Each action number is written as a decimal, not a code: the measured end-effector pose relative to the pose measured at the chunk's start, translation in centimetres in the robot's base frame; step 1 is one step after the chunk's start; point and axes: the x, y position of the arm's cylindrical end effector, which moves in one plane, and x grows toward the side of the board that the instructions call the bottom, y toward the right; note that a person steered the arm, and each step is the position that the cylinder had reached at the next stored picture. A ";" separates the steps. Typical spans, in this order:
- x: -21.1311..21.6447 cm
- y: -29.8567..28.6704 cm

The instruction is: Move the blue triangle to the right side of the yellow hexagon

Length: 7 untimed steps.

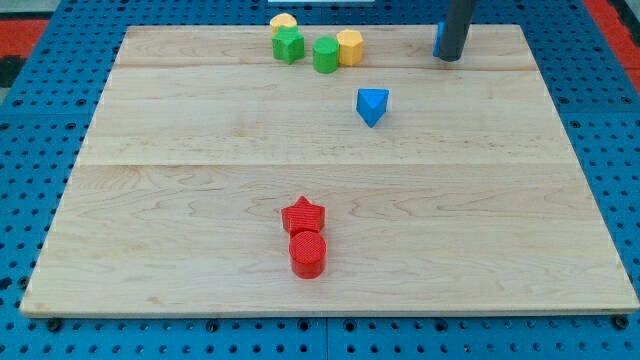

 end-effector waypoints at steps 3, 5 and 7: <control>14.6 -11.2; 6.4 -10.2; 1.9 -11.1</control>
